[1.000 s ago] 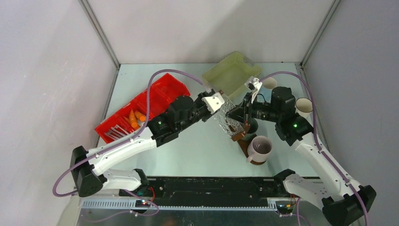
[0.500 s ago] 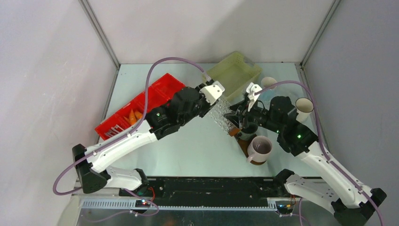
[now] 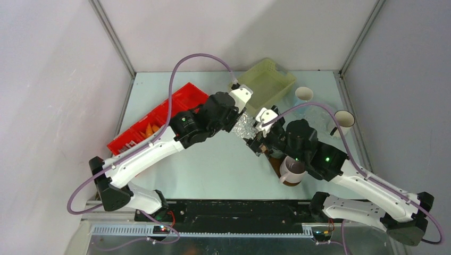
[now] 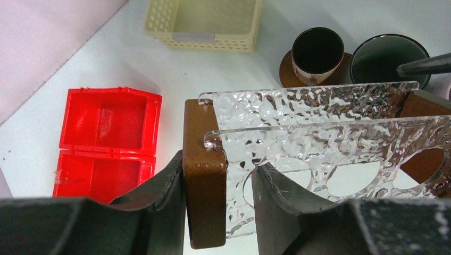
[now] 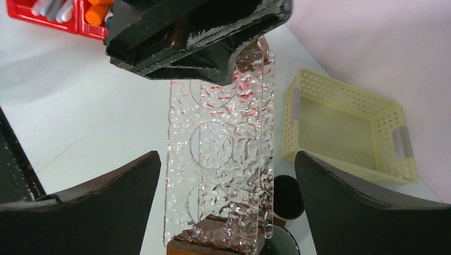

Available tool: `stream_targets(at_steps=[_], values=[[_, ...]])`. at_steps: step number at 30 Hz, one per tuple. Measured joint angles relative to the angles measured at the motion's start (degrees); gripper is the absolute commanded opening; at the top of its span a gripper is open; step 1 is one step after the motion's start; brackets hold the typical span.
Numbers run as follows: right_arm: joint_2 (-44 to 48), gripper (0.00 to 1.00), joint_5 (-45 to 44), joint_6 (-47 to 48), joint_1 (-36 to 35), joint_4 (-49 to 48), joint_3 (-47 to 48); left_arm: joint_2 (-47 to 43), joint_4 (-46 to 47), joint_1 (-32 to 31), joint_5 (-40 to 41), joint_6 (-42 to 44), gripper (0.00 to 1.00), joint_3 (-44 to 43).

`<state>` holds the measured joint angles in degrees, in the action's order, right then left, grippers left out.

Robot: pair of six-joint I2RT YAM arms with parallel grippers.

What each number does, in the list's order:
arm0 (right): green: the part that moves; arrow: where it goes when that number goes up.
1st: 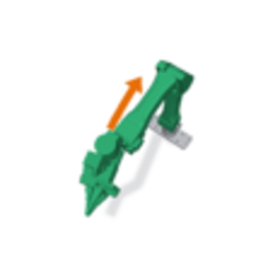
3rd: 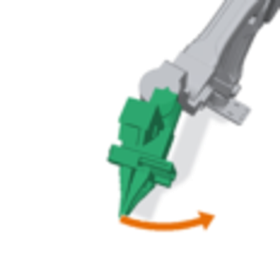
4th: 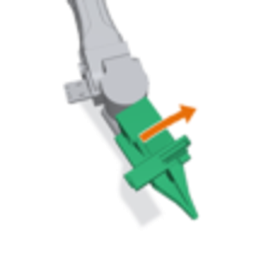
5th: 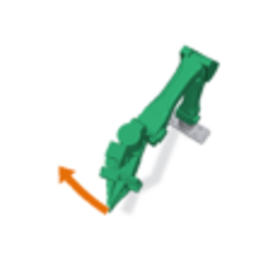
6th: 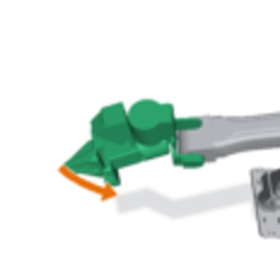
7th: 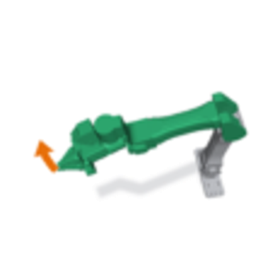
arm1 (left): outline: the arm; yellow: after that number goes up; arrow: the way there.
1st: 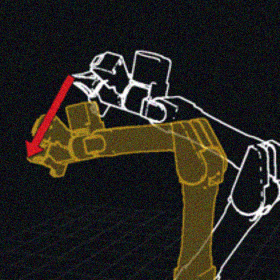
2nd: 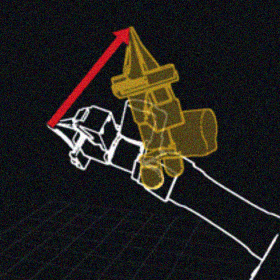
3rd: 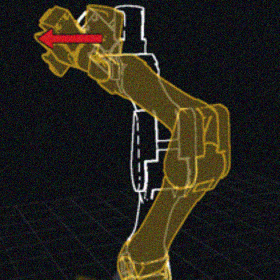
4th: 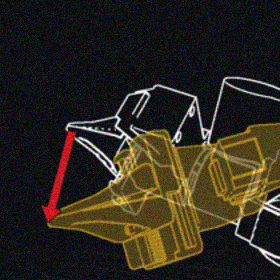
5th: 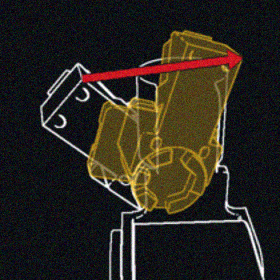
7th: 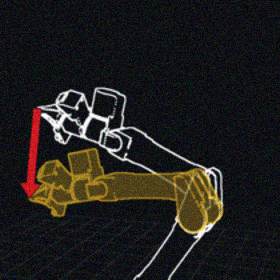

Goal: Prepare toiletry sets of a toothbrush and toothpaste on the tray
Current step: Adjust the toothpaste holder.

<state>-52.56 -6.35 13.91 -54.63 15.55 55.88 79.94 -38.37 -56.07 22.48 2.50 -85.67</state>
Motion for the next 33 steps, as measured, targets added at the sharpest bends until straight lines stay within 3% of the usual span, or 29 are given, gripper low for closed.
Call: stream_targets(at_steps=[16, 29, 33], values=[[-9.53, 0.99, -8.94, 0.55, -4.92, 8.0, 8.0, 2.67, -6.05, -0.02, 1.86, -8.35, 0.0, -4.61], [-13.99, 0.99, -14.47, 2.25, -6.36, 11.41, 8.37, 3.58, -8.24, -0.02, 1.79, -10.16, 0.0, -5.9], [-14.99, 0.96, -17.0, 3.39, -6.69, 11.41, 8.37, 3.58, -8.57, 0.0, 1.36, -10.29, 0.0, -5.9]])
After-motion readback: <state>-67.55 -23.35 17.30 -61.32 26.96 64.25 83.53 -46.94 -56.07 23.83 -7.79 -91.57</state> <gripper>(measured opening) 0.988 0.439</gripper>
